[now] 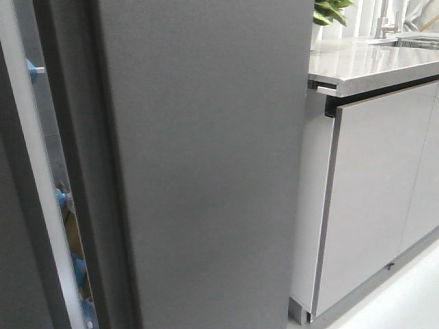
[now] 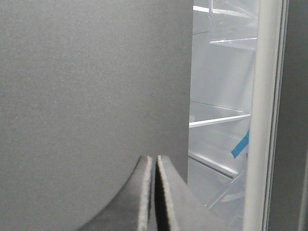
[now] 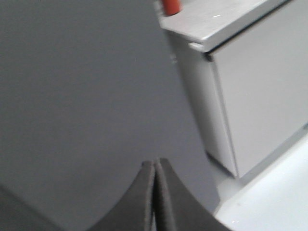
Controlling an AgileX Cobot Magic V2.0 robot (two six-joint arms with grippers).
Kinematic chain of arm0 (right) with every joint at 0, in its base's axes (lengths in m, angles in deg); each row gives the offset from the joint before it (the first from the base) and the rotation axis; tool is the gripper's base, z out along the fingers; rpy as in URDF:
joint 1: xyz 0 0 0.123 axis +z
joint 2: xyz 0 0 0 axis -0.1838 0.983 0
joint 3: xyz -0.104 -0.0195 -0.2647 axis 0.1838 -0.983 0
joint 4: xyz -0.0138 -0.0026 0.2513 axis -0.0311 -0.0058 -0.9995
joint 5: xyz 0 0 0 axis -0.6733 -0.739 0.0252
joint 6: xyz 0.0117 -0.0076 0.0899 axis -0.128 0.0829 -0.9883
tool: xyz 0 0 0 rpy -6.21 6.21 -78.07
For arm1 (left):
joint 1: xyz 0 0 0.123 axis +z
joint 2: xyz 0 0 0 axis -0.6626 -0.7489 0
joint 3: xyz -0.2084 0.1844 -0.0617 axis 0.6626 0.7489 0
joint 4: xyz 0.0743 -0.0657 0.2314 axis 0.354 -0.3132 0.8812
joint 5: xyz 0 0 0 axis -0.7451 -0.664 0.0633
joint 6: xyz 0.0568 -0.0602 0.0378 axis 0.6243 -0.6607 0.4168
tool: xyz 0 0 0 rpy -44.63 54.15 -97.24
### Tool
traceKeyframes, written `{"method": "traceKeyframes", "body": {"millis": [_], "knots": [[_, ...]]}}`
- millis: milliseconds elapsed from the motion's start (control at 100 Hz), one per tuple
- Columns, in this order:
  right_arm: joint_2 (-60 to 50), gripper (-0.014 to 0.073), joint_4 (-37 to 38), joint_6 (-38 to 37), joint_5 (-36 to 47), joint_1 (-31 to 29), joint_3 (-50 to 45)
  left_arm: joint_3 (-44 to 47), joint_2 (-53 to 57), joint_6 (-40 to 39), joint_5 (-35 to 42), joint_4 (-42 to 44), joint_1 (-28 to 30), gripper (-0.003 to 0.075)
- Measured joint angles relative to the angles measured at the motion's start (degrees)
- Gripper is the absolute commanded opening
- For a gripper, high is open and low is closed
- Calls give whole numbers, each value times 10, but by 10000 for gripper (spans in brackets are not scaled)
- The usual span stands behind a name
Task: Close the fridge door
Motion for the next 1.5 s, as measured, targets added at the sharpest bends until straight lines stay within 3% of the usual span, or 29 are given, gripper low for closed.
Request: {"method": "traceKeyframes", "body": {"millis": [130,590,779,1179,1499], "knots": [[85,-46,-115,142,-19,11,48,0,0,0,0,0,0,-20],[321,-46,-469,496,-63,24,149,0,0,0,0,0,0,-20],[393,-46,-493,534,-37,79,190,0,0,0,0,0,0,-20],[523,-46,-505,573,127,248,271,0,0,0,0,0,0,-20],[626,-46,-511,580,172,293,378,0,0,0,0,0,0,-20]]}}
